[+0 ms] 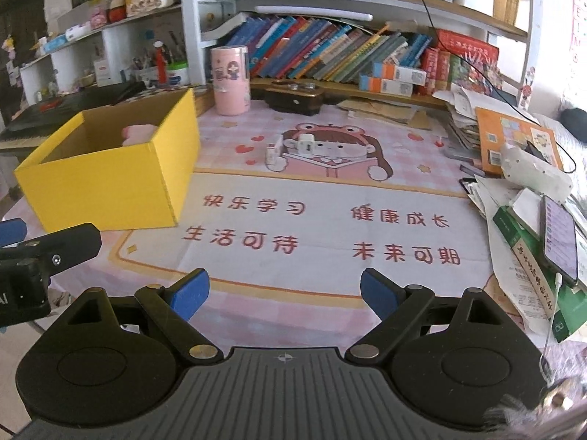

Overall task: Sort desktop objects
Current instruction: 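Grasp the small white box with the left gripper while the right grasps the white plug adapter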

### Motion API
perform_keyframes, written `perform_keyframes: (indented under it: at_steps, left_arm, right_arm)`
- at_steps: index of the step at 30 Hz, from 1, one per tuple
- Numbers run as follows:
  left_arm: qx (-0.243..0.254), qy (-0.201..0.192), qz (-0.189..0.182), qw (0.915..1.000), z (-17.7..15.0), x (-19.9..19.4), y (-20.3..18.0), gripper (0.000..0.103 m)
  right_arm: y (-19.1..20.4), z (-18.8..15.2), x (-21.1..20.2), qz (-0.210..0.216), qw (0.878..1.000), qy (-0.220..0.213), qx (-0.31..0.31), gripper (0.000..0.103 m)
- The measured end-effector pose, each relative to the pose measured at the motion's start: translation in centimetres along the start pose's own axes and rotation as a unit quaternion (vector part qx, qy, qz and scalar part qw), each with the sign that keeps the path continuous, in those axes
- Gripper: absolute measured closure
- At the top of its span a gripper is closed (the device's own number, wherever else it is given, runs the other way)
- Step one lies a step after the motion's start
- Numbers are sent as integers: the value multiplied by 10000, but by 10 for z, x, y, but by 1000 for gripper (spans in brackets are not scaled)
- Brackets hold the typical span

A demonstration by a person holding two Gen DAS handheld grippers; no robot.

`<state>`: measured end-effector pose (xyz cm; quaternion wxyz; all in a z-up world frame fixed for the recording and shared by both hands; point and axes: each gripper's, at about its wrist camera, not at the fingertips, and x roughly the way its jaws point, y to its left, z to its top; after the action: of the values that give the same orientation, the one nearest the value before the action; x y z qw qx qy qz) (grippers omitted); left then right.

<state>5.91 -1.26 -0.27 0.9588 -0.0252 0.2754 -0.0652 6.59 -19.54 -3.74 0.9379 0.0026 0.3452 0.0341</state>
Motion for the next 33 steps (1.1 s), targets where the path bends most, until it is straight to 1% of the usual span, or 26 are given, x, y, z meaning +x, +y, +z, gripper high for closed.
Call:
perform_keyframes:
  at_steps: [7, 17, 26, 33]
  left_arm:
    - [135, 23, -97, 9999, 15, 27, -22, 2]
    - [266, 6, -141, 9995, 42, 70, -66, 2]
    - [70, 108, 150, 9998, 56, 101, -93, 2]
    - [-16, 186, 435, 9989, 64, 122, -105, 2]
  right_arm:
    - [-25, 15, 21, -29, 9999, 62, 113, 14]
    - [-73, 53, 55, 26, 9999, 47, 156, 14]
    - [-110, 80, 85, 253, 9996, 115, -2, 14]
    - [-123, 99, 109, 537, 9982, 122, -215, 14]
